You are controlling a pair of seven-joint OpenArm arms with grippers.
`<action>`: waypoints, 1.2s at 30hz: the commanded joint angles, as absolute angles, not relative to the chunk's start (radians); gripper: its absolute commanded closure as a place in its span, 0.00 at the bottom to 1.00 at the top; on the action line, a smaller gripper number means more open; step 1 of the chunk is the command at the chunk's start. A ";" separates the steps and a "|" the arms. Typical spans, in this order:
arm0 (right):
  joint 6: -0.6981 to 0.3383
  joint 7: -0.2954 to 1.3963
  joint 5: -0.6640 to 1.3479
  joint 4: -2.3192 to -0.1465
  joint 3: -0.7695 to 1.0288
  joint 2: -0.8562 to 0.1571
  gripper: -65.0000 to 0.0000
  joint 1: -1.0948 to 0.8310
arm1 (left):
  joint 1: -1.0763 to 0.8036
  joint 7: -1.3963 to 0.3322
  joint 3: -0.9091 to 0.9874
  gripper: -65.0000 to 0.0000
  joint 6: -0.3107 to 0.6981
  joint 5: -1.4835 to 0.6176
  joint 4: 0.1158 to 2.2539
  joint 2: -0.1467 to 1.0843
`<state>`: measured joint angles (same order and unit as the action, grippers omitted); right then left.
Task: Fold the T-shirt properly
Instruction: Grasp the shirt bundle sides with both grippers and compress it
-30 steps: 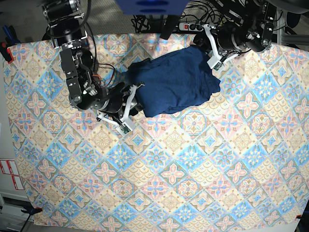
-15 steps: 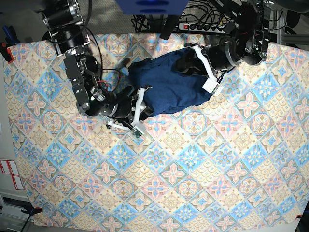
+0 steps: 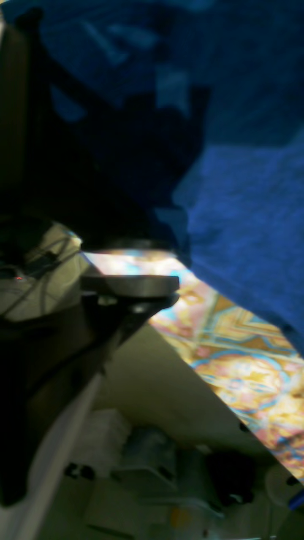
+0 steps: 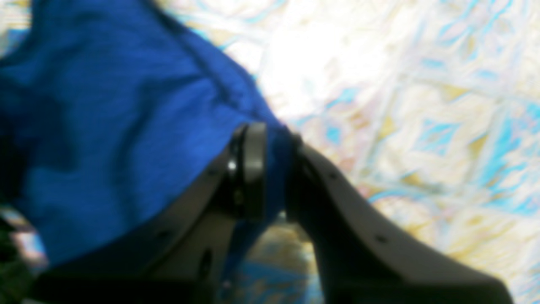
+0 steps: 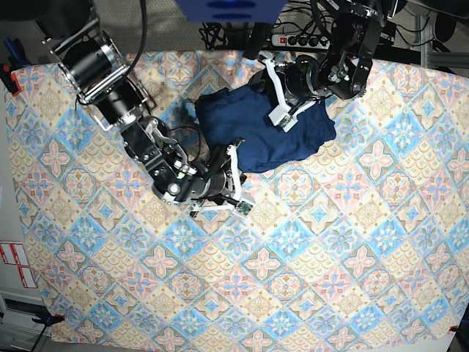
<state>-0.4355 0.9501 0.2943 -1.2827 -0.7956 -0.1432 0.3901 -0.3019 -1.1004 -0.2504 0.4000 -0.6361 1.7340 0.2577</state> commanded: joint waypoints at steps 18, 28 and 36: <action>-0.443 1.058 0.179 -1.296 -0.872 -0.223 0.90 0.363 | -0.165 -1.010 -0.255 0.91 0.404 -0.314 1.561 0.254; -0.443 1.112 0.179 -1.538 -0.766 -0.369 0.90 0.202 | 0.021 -0.977 -0.257 0.90 0.404 -0.242 1.428 0.223; -0.443 1.107 0.179 -1.732 -0.568 -0.387 0.90 0.053 | 0.147 -0.975 -0.259 0.91 0.404 -0.142 1.426 0.147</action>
<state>-0.4446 1.1149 0.1841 -1.7126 -0.5777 -0.3771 0.0376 0.1303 -0.9901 -0.2592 0.4042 -0.1318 1.4090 0.1497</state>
